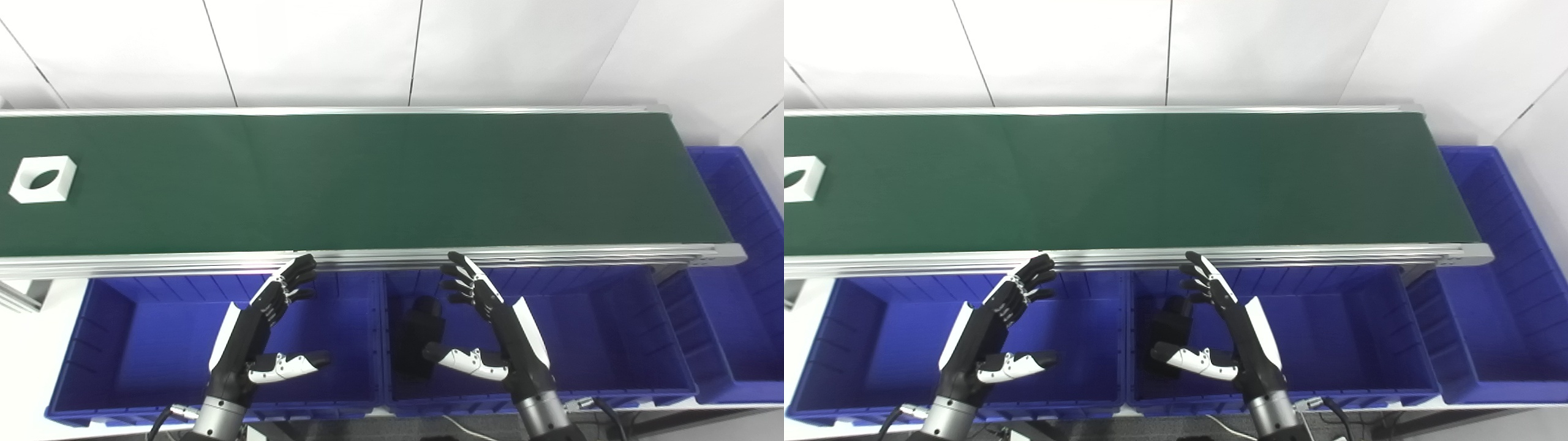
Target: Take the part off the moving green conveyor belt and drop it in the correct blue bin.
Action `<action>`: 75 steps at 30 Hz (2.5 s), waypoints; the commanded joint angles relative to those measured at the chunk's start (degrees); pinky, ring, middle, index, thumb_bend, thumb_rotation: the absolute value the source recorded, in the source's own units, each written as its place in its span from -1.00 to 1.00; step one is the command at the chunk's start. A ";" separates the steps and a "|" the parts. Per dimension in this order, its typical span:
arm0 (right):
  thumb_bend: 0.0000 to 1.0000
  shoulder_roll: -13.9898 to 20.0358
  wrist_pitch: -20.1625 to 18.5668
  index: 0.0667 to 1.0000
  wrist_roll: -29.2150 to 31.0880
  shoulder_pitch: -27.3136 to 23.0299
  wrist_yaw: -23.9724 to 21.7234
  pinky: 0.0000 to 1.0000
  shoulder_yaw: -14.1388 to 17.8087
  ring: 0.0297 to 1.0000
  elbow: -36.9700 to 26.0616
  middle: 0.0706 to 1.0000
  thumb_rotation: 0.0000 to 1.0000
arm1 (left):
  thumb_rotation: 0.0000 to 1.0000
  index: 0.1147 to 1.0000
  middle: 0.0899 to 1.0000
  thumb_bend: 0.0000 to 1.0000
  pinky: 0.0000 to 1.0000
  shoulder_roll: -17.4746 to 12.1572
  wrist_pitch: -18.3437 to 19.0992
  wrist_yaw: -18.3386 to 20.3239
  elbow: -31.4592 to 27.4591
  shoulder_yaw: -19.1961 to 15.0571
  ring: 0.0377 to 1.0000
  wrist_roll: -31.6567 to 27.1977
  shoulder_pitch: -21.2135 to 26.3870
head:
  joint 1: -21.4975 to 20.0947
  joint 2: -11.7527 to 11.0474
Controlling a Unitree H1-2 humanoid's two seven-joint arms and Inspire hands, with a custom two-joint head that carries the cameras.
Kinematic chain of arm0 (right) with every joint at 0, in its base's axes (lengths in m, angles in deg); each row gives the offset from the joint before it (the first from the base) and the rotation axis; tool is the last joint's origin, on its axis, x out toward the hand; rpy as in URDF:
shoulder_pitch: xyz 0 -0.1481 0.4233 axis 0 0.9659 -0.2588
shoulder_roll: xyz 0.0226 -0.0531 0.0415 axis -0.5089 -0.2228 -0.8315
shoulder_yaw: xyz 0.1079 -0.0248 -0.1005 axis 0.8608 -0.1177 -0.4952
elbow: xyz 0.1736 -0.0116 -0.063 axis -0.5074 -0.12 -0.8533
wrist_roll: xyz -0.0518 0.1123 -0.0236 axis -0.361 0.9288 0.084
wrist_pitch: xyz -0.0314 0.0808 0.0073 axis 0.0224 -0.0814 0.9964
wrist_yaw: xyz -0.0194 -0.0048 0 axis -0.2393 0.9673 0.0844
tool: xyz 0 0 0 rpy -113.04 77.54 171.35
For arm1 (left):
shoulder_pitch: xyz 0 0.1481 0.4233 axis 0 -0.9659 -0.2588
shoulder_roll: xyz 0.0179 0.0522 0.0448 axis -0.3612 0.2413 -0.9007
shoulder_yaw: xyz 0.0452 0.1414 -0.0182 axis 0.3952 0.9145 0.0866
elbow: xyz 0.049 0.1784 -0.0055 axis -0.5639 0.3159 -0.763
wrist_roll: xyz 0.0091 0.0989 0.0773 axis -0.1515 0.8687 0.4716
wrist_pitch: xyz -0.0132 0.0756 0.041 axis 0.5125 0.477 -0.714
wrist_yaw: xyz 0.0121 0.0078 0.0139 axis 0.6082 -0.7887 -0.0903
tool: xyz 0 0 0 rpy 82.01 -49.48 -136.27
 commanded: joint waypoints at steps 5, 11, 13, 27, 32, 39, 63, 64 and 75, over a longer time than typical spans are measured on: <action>0.58 0.52 7.27 0.76 -0.47 0.69 2.07 0.36 0.92 0.44 -0.34 0.49 0.03 | -0.21 0.65 0.65 0.79 0.38 0.05 -1.14 -5.47 -0.65 2.55 0.55 2.58 -0.25 | 1.47 -0.65; 0.50 0.81 10.09 0.67 -0.52 0.69 3.12 0.55 1.22 0.37 0.95 0.26 -0.11 | -0.34 0.59 0.53 0.71 0.10 -0.68 -1.14 -12.39 -0.55 5.60 0.28 3.82 -0.15 | 1.57 -1.80; 0.51 0.69 9.91 0.68 -0.50 0.74 2.85 0.50 1.37 0.37 1.23 0.28 -0.08 | -0.37 0.55 0.49 0.68 0.05 -1.55 -1.14 -16.24 -0.52 7.32 0.24 5.17 0.25 | 1.47 -1.35; 0.51 0.14 10.37 0.77 0.06 0.43 3.52 0.31 0.99 0.38 2.26 0.47 -0.06 | -0.51 0.40 0.35 0.51 -0.11 -13.10 -1.14 -48.01 2.03 28.44 0.05 12.42 7.86 | 1.17 -1.15; 0.53 -0.36 8.39 0.78 2.31 -0.52 1.94 0.37 0.76 0.50 1.47 0.59 -0.10 | -0.41 0.47 0.50 0.55 0.08 -14.81 -1.14 -45.19 1.42 29.79 0.34 8.67 8.50 | 0.42 -0.34; 0.69 -0.31 5.11 0.88 1.91 -2.04 -0.24 0.58 0.00 0.72 0.91 0.84 0.01 | -0.24 0.70 0.77 0.66 0.47 -15.16 -1.14 -35.17 0.89 26.14 0.67 4.22 7.31 | -0.90 0.64; 0.68 0.75 7.61 0.88 3.27 -2.48 -0.72 0.59 0.67 0.71 3.66 0.79 0.03 | -0.19 0.74 0.82 0.69 0.54 -10.20 -1.11 -13.30 -6.80 8.12 0.73 -1.26 3.07 | 7.46 -0.83; 0.67 0.93 7.86 0.88 3.65 -2.56 -0.86 0.59 0.72 0.71 3.84 0.79 0.03 | -0.20 0.74 0.82 0.69 0.55 -10.71 -1.09 -12.65 -7.92 6.73 0.73 -0.27 3.40 | 8.62 -1.12; 0.64 2.07 9.71 0.88 6.03 -3.17 -1.67 0.59 1.08 0.71 5.47 0.77 -0.01 | -0.06 0.74 0.76 0.72 0.51 -15.76 5.07 -4.32 -16.85 -4.88 0.66 4.45 8.42 | 13.20 -2.99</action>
